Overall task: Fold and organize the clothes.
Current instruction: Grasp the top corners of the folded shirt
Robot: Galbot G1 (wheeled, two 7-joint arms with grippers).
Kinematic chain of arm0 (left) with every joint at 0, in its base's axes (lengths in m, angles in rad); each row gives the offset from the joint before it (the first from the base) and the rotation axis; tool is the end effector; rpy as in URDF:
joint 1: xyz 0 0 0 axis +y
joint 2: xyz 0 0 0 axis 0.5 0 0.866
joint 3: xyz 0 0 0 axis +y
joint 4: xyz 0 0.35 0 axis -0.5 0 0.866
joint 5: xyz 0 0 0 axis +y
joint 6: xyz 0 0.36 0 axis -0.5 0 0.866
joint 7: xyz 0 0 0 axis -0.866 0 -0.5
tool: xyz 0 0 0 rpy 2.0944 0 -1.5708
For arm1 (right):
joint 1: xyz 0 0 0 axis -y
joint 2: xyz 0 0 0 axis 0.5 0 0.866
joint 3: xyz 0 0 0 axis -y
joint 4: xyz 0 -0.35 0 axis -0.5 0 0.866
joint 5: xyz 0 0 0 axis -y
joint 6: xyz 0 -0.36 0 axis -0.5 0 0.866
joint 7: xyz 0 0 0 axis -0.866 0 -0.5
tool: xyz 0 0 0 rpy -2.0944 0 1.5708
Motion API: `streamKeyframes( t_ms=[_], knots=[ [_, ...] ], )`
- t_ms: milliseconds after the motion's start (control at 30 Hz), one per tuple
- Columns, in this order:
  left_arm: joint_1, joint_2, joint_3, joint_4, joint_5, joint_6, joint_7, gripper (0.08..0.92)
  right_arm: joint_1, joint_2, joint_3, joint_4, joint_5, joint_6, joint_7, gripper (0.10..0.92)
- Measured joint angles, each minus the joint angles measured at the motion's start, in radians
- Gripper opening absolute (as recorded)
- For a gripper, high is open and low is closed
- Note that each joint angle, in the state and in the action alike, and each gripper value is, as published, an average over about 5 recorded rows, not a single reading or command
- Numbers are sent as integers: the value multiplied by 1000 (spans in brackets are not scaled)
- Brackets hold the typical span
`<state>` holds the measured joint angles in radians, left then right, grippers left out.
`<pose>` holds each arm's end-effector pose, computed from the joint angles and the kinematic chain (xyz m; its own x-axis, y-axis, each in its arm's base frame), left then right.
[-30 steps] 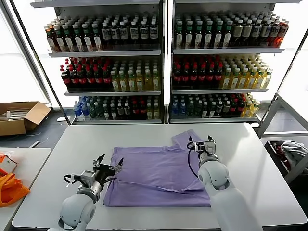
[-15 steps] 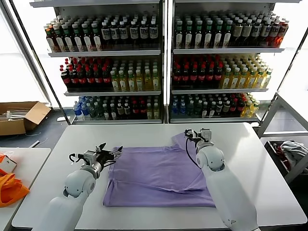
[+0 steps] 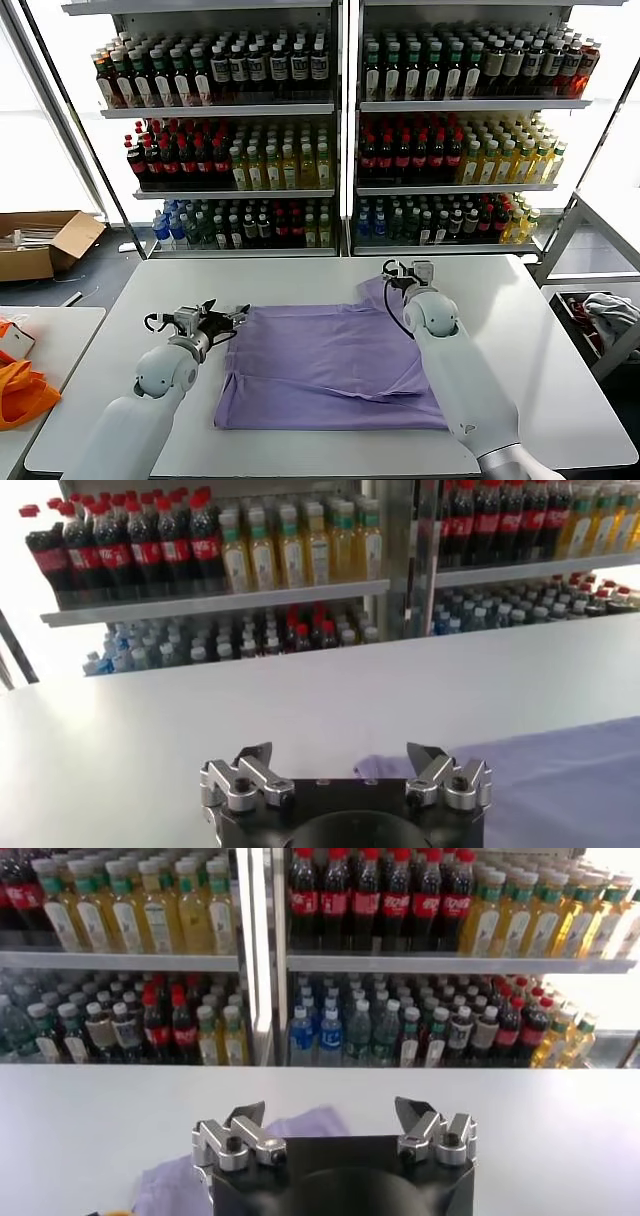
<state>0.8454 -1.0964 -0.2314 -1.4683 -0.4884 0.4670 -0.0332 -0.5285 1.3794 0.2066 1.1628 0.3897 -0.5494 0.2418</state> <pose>0.4144 0.0849 -0.3146 -0.8697 0.1422 0.4727 0.1799 0.9830 0.0353 0.5223 0.0074 -0.2816 -0.8750 0.0226 0.4837 0.0011 0.9990 -0.0447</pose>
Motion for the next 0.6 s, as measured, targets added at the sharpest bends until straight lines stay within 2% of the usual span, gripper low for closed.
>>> streamKeyframes(
  t_ms=[600],
  knots=[
    [-8,-9,17,45,-7,0,11,822,25,51,14,-112,-30,18,-10,823]
  ],
)
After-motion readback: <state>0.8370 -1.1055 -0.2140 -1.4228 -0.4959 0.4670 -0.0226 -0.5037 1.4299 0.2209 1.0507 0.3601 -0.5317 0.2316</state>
